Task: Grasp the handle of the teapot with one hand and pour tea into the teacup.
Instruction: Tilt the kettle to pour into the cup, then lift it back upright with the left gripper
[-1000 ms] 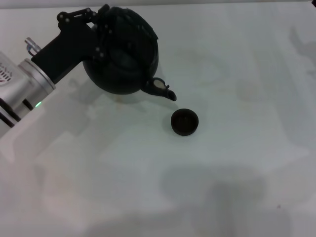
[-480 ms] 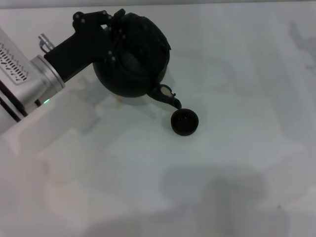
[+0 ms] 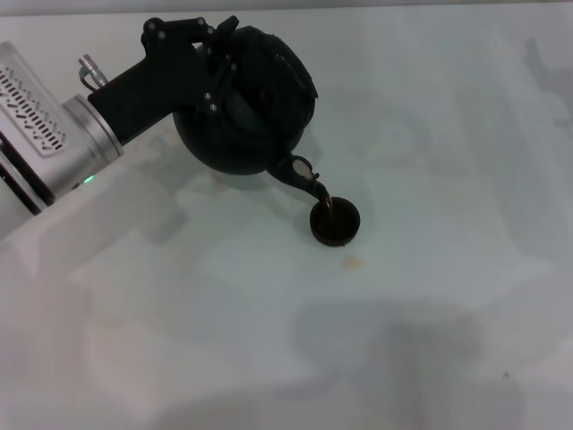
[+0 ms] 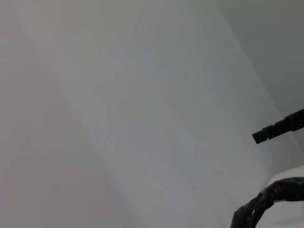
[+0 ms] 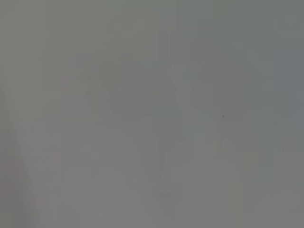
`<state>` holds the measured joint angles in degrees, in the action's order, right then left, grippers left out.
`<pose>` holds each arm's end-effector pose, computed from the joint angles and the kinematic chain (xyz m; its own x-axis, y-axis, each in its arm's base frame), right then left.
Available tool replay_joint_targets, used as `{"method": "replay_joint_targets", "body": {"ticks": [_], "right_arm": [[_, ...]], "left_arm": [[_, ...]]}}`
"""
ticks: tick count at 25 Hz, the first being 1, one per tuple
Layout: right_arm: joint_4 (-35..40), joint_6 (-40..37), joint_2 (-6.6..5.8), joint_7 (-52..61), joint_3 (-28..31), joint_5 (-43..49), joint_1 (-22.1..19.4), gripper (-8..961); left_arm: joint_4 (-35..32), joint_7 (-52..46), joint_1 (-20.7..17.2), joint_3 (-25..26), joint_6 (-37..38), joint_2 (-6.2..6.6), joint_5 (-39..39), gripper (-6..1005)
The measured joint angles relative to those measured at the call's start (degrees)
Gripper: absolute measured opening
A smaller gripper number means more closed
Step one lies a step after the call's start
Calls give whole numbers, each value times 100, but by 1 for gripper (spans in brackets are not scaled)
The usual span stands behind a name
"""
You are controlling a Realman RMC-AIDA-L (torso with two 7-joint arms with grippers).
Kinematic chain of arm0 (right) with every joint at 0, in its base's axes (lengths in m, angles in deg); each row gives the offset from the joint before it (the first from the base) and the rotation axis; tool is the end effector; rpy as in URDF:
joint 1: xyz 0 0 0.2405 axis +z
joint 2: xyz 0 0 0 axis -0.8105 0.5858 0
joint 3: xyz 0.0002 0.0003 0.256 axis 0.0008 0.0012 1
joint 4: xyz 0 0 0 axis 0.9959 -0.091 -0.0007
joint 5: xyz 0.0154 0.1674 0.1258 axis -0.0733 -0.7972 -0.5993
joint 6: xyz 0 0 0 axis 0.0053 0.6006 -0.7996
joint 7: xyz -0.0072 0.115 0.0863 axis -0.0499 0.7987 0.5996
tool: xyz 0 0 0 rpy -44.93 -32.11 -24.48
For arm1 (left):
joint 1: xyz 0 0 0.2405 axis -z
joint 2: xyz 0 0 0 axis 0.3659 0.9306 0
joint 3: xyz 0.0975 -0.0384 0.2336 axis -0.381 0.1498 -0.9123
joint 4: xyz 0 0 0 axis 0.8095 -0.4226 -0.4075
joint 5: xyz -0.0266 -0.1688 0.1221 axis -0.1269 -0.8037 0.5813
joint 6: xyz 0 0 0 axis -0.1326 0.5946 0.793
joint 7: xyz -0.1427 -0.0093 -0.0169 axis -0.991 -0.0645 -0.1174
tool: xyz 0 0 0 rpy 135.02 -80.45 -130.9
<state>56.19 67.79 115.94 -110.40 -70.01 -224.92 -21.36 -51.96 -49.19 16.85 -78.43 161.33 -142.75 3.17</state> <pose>0.3398 0.3778 0.0343 0.5703 -0.0104 -0.8214 -0.8176 -0.1038 -0.5664 -0.2440 0.3480 -0.0545 0.8334 -0.3812 0.4001 0.0627 -0.6541 -0.7538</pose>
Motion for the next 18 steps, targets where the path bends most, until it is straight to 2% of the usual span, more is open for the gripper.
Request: {"method": "replay_joint_targets", "body": {"ticks": [18], "right_arm": [[-40, 43, 0, 0, 0, 0, 0, 864]], "left_arm": [[-3, 140, 53, 39, -124, -25, -9, 122]]}}
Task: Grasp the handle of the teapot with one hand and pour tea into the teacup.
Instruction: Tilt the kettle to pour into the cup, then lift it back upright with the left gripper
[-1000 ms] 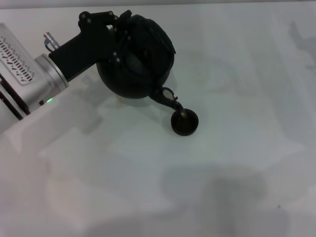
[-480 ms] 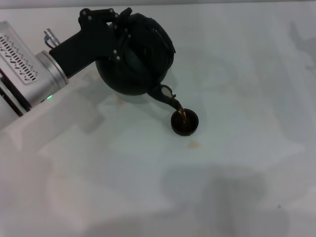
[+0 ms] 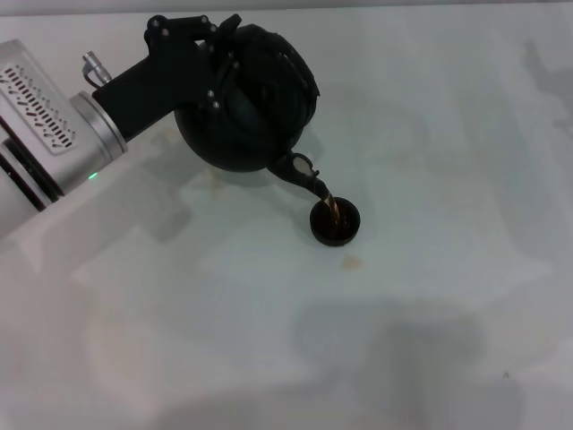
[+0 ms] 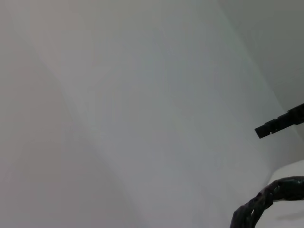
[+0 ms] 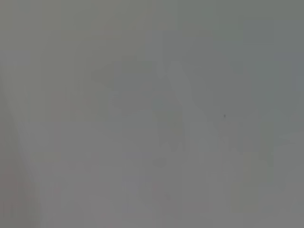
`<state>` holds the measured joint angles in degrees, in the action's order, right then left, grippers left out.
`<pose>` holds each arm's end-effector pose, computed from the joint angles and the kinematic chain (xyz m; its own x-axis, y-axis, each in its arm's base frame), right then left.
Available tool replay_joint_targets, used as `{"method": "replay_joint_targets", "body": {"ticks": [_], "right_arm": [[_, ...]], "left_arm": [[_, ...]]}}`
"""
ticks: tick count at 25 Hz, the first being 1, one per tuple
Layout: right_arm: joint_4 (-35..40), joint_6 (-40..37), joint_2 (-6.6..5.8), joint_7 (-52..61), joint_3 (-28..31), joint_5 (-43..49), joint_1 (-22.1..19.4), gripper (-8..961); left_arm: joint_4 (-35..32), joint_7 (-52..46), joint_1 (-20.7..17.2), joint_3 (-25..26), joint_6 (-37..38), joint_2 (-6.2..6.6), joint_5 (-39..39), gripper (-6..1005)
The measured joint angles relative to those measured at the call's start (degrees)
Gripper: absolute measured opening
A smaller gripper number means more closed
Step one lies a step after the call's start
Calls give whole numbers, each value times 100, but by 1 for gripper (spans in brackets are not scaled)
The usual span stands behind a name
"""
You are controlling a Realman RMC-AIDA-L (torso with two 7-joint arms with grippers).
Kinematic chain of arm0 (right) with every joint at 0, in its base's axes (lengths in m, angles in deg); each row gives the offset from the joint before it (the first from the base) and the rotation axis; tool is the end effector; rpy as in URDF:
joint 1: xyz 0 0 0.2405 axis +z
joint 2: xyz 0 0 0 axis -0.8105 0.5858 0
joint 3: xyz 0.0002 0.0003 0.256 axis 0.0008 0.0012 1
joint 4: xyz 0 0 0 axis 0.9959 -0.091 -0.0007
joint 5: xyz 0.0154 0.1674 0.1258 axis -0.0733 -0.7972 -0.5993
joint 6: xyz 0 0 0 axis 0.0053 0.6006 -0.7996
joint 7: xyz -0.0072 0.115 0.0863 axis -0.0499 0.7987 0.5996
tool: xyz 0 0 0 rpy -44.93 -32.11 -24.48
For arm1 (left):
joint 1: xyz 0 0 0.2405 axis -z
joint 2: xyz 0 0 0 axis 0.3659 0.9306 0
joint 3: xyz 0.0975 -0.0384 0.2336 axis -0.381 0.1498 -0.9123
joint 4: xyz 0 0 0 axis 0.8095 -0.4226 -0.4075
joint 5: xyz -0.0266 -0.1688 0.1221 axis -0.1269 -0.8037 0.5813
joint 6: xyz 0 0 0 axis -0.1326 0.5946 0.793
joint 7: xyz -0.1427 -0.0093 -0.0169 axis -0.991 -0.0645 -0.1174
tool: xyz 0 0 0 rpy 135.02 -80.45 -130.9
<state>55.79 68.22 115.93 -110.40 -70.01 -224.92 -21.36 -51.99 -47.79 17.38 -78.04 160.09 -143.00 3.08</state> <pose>0.3395 0.3768 0.0332 0.5670 -0.0099 -0.8237 -0.8196 -0.1068 -0.5629 -0.2423 0.3514 -0.0566 0.8412 -0.3884 0.3762 0.0456 -0.6423 -0.7651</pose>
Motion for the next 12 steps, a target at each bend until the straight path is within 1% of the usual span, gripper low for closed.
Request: {"method": "replay_joint_targets", "body": {"ticks": [8, 12], "right_arm": [[36, -27, 0, 8, -6, 8, 19, 864], [39, -29, 0, 8, -31, 17, 51, 864]], "left_arm": [[-51, -84, -159, 32, -8, -9, -206, 120], [-70, -374, -256, 32, -8, -17, -331, 122]]}}
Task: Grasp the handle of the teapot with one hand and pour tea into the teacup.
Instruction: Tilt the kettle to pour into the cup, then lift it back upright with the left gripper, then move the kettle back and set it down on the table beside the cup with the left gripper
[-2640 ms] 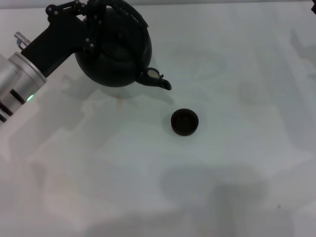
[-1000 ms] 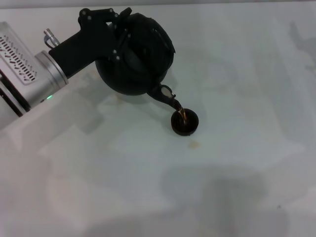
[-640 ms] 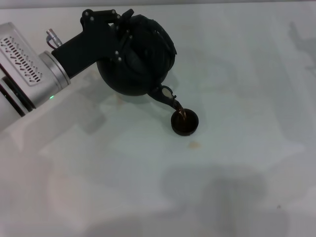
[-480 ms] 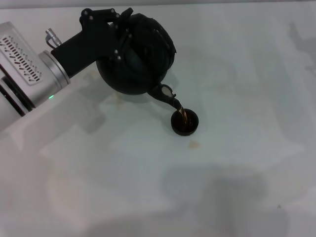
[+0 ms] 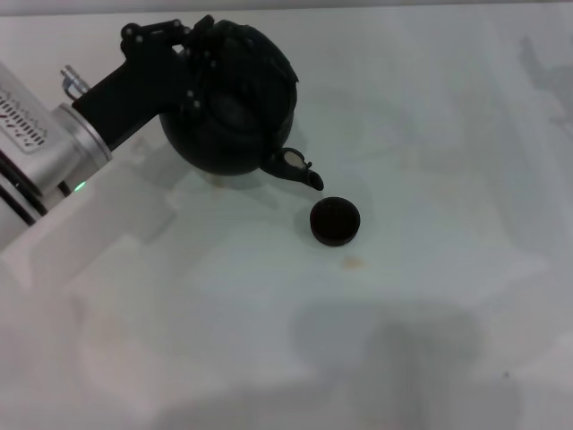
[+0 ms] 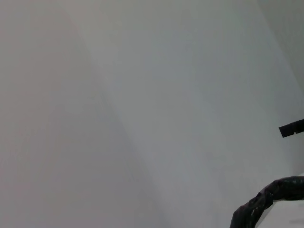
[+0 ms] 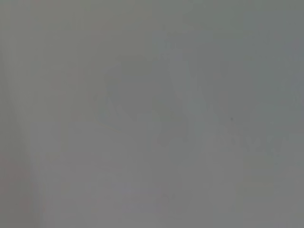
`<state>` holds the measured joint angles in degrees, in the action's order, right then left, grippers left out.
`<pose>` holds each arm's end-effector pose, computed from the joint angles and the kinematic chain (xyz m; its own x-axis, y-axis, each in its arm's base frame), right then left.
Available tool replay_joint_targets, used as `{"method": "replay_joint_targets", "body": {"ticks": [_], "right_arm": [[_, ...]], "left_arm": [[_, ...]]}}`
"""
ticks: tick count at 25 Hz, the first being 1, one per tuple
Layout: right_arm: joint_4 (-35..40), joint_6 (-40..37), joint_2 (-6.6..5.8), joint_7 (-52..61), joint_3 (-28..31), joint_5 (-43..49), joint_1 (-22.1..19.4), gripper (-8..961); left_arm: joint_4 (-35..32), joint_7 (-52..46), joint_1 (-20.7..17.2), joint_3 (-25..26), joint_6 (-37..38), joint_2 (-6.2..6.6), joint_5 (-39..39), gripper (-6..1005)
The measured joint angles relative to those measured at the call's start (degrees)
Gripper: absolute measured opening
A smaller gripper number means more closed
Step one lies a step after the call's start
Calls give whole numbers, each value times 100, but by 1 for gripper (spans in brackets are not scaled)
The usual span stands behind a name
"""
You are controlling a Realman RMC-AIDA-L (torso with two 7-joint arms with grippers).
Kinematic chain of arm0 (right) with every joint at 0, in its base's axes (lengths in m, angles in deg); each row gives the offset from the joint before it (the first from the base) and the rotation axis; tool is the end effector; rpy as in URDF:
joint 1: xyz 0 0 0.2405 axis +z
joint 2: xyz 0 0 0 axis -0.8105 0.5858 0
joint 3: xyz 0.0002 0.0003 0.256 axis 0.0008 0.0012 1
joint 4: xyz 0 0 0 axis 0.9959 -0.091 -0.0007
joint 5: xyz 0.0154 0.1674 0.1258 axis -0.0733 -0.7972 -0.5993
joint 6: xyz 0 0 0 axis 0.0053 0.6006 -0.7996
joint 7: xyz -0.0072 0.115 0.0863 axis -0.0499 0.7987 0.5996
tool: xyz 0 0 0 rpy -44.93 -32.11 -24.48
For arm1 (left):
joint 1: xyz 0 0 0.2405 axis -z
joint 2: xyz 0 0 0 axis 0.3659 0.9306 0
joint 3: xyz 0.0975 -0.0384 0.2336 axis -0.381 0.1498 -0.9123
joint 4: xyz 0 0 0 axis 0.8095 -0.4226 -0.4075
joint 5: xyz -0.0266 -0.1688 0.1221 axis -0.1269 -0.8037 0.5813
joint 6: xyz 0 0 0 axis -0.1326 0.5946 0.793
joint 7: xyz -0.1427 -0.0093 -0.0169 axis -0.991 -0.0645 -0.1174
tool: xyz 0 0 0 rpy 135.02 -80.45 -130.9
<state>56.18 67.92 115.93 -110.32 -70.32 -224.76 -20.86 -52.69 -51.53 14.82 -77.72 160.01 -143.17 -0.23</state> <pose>0.3357 0.3807 0.0335 0.5725 -0.0068 -0.8199 -0.8146 -0.1183 -0.5679 -0.2554 0.3445 -0.0528 0.8399 -0.3009 0.4518 0.1816 -0.6286 -0.7563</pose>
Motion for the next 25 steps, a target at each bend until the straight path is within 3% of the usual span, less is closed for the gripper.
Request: {"method": "replay_joint_targets", "body": {"ticks": [11, 18, 25], "right_arm": [[-14, -4, 0, 0, -28, 35, 10, 864], [-26, -5, -2, 0, -33, 39, 2, 865], [-25, -7, -8, 0, -36, 53, -9, 865]], "left_arm": [[-378, -394, -373, 0, -2, -6, -433, 120], [-963, -491, -990, 0, -2, -9, -1396, 121], [-1317, -1180, -1539, 0, -2, -51, -2239, 120]]}}
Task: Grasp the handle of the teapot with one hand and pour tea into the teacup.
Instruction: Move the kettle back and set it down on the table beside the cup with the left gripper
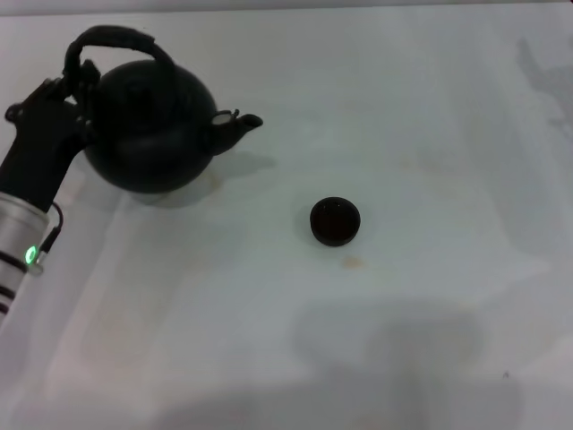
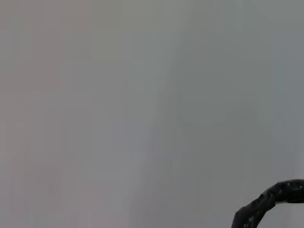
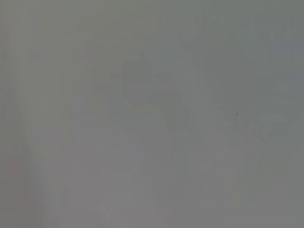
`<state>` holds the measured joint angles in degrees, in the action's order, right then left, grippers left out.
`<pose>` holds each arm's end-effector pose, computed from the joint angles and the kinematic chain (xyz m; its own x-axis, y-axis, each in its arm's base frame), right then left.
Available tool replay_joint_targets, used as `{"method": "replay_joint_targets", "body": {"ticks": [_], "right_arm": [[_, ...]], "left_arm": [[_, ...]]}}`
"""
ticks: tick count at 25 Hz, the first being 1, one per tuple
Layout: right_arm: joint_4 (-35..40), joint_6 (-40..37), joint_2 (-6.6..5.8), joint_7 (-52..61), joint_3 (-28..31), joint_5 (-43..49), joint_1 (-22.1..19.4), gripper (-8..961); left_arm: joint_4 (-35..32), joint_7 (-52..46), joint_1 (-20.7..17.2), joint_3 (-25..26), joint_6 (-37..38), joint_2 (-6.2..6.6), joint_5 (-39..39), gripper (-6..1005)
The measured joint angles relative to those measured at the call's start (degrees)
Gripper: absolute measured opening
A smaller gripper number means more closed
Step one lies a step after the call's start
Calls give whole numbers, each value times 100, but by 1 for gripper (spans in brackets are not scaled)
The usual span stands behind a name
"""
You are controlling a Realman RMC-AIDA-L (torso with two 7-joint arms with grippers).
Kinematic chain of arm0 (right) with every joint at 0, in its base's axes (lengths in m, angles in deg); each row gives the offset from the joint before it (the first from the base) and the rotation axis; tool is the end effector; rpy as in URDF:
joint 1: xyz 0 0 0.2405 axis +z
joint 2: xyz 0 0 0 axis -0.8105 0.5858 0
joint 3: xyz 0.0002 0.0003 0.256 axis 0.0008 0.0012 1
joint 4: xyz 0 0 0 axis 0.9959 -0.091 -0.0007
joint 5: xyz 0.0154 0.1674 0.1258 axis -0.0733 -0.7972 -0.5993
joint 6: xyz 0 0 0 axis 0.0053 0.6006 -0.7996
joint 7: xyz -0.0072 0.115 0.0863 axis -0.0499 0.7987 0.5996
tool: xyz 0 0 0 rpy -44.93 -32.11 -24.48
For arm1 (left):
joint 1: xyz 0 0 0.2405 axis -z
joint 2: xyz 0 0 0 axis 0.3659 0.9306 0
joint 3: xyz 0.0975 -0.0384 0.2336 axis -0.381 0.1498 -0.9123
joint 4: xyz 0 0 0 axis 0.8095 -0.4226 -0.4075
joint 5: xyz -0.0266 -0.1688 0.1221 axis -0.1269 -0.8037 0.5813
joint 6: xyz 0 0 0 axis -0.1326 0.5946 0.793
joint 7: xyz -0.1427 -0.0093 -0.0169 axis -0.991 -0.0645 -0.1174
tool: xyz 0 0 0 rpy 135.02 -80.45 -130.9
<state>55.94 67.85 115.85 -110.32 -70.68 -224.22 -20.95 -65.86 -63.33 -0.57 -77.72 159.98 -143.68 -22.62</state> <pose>0.3362 0.3795 0.0313 0.5785 -0.0176 -0.8155 -0.8102 -0.1276 -0.5721 -0.3110 0.2858 -0.0471 0.5438 -0.0175 0.8390 0.7968 -0.3029 -0.5228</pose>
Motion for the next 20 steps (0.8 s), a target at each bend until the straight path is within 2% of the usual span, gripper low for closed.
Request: {"method": "replay_joint_targets", "body": {"ticks": [6, 20], "right_arm": [[10, 1, -9, 0, -20, 12, -24, 865], [34, 59, -17, 10, -110, 21, -98, 865]], "left_arm": [[-279, 43, -162, -5, -230, -21, -45, 121], [-547, 509, -153, -13, -794, -54, -189, 122]]}}
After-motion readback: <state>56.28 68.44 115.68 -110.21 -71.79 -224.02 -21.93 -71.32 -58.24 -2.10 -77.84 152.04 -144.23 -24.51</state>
